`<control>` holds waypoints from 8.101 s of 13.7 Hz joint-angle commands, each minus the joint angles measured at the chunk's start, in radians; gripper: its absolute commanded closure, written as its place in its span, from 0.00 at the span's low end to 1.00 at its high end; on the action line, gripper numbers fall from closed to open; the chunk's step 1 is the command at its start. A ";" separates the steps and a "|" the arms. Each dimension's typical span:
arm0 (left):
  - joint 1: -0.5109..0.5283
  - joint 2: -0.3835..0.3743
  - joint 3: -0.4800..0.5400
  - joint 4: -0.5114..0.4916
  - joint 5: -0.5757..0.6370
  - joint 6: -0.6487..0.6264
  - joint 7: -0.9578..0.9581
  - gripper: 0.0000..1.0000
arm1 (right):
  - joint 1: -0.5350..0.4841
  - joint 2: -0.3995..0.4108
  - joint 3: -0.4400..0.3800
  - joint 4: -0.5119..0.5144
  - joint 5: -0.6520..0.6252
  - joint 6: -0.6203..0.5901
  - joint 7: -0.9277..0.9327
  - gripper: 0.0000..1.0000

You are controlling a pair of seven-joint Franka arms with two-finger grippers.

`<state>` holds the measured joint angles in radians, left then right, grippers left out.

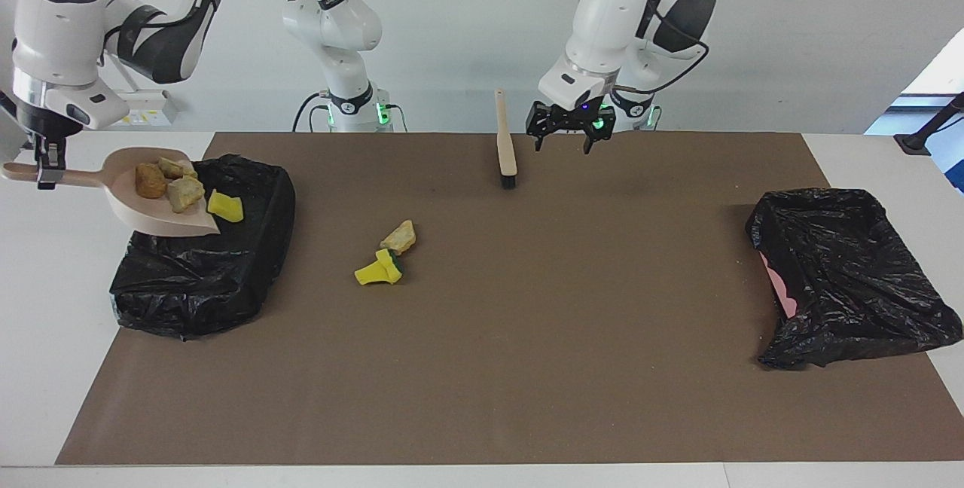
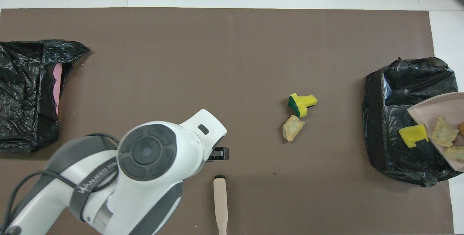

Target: Sweep and dump trash in bin

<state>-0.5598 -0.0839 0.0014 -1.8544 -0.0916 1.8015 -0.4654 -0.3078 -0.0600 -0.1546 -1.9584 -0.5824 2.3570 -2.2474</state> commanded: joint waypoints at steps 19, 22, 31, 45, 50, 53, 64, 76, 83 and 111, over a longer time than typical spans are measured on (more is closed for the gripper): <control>0.432 0.058 -0.003 0.434 0.013 -0.445 0.510 0.00 | 0.018 -0.182 0.006 -0.160 -0.300 0.056 0.281 1.00; 0.431 0.049 -0.009 0.432 0.016 -0.449 0.516 0.00 | 0.023 -0.189 0.036 -0.096 -0.300 0.009 0.267 1.00; 0.419 0.024 -0.020 0.420 0.059 -0.447 0.507 0.00 | 0.023 -0.175 0.325 0.047 -0.105 -0.381 0.657 1.00; 0.422 0.032 -0.020 0.429 0.102 -0.470 0.521 0.00 | 0.290 0.139 0.572 0.215 0.280 -0.617 2.136 1.00; 0.431 0.024 -0.015 0.419 0.090 -0.455 0.507 0.00 | 0.397 0.322 0.572 0.383 0.441 -0.613 2.618 1.00; 0.431 0.024 -0.012 0.419 0.090 -0.456 0.510 0.00 | 0.487 0.457 0.572 0.487 0.449 -0.605 2.871 1.00; 0.428 0.019 -0.012 0.416 0.090 -0.464 0.507 0.00 | 0.622 0.666 0.572 0.587 0.427 -0.440 2.987 1.00; 0.419 0.009 -0.012 0.396 0.090 -0.458 0.508 0.00 | 0.605 0.660 0.572 0.491 0.432 -0.368 2.985 0.54; 0.417 -0.004 -0.015 0.379 0.090 -0.452 0.510 0.00 | 0.610 0.547 0.576 0.478 0.437 -0.519 2.950 0.00; -0.038 0.438 -0.037 0.138 0.096 0.332 0.001 0.00 | 1.023 -0.133 0.576 -0.516 0.875 -0.150 3.063 0.00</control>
<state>-0.5774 0.3035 -0.0534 -1.7574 -0.0122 2.1146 -0.4234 0.6883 -0.1751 0.4246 -2.4371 0.2681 2.1755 0.7856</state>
